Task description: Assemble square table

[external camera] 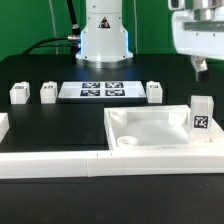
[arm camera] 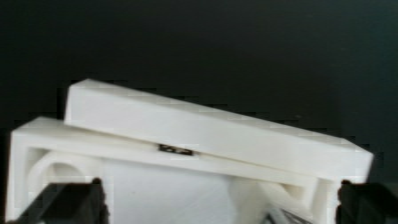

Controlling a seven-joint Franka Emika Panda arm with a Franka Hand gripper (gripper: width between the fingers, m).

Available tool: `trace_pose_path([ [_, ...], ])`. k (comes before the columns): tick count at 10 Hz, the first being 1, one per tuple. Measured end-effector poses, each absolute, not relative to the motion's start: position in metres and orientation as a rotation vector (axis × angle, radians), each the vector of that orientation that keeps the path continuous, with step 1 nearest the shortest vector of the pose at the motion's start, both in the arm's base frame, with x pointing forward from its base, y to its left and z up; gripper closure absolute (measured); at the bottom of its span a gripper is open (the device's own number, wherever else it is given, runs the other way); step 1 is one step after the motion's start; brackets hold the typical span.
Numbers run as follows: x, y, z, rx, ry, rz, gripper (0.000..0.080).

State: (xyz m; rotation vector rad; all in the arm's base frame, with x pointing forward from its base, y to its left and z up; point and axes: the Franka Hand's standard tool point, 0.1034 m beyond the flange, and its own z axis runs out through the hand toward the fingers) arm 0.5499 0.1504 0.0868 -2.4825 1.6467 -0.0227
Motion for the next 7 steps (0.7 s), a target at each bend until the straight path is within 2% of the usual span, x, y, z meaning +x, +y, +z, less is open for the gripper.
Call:
trace_pose_path([
  [2, 0.515, 0.138, 0.074, -2.692, 1.360, 0.003, 0.0150],
  [3, 0.509, 0.139, 0.070, -2.755, 1.257, 0.002, 0.0150],
  [7, 0.511, 0.133, 0.069, -2.954, 0.688, -0.032, 0.0150],
])
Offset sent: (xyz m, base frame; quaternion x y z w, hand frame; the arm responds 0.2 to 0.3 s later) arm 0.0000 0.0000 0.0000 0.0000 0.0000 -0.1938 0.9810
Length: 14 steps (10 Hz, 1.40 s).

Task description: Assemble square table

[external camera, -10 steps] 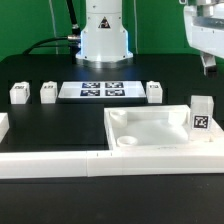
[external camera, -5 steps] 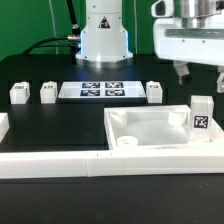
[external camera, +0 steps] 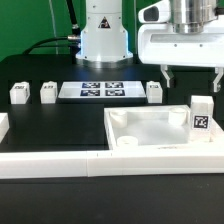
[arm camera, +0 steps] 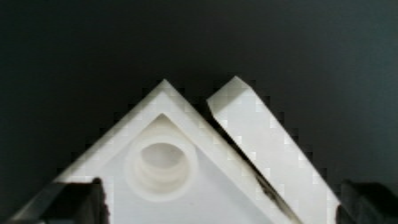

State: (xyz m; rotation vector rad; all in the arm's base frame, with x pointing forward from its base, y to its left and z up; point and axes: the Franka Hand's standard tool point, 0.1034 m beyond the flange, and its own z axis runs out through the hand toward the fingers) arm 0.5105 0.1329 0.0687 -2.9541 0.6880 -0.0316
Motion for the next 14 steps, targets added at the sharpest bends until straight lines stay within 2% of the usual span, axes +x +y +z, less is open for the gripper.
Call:
trace_pose_path([
  [3, 0.490, 0.135, 0.063, -3.100, -0.049, -0.038, 0.0150],
  [8, 0.487, 0.129, 0.060, -3.099, -0.202, -0.001, 0.0150],
  [9, 0.470, 0.116, 0.048, -3.112, -0.138, 0.052, 0.0150],
  [11, 0.434, 0.108, 0.038, -3.121, -0.113, 0.322, 0.0150],
  [12, 0.426, 0.107, 0.040, -3.107, -0.085, 0.449, 0.0150],
  [14, 0.428, 0.106, 0.040, -3.056, -0.065, 0.735, 0.0150],
])
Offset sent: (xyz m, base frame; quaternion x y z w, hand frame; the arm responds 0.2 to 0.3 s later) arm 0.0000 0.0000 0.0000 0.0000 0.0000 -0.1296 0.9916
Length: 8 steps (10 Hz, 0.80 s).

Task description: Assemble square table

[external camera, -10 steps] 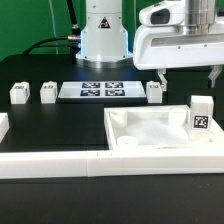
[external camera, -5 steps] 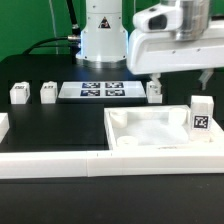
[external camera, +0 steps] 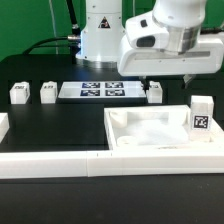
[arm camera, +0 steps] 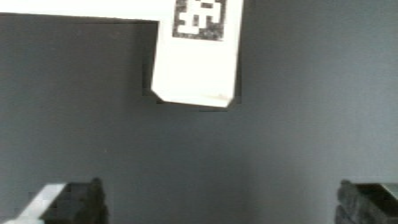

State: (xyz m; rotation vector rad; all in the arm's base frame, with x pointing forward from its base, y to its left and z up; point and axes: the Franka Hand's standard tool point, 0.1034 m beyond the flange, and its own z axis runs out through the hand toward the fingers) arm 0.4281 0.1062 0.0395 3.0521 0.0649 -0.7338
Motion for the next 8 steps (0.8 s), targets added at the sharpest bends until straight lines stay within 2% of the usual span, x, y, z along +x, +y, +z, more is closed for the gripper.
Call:
trace_pose_path([
  [2, 0.424, 0.103, 0.039, 2.988, 0.047, -0.951, 0.0150],
  [4, 0.406, 0.098, 0.034, 2.880, -0.006, -1.193, 0.0150],
  [8, 0.408, 0.093, 0.029, 2.857, -0.047, -1.236, 0.0150],
])
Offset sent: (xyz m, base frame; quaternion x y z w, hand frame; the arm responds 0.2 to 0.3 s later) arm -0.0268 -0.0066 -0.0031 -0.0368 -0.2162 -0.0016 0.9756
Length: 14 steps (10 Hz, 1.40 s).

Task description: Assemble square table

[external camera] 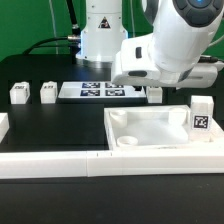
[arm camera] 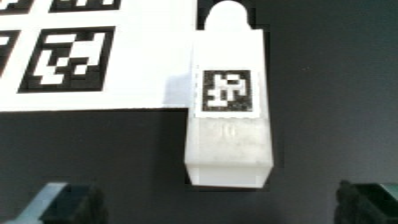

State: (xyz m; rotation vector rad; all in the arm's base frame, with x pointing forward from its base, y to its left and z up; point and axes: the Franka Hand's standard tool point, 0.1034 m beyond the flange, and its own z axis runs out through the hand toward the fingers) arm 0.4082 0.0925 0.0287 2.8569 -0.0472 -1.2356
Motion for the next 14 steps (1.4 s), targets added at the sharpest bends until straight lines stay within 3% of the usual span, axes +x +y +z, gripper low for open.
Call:
trace_pose_path([
  [2, 0.396, 0.097, 0.022, 2.856, -0.095, -1.254, 0.0150],
  [4, 0.363, 0.107, 0.009, 2.880, -0.220, -1.361, 0.0150],
  [9, 0.362, 0.099, 0.008, 2.872, -0.243, -1.361, 0.0150],
  [10, 0.362, 0.099, 0.008, 2.873, -0.246, -1.360, 0.0276],
  [11, 0.363, 0.098, 0.008, 2.874, -0.249, -1.360, 0.0488],
  [14, 0.363, 0.097, 0.008, 2.875, -0.255, -1.360, 0.0513],
])
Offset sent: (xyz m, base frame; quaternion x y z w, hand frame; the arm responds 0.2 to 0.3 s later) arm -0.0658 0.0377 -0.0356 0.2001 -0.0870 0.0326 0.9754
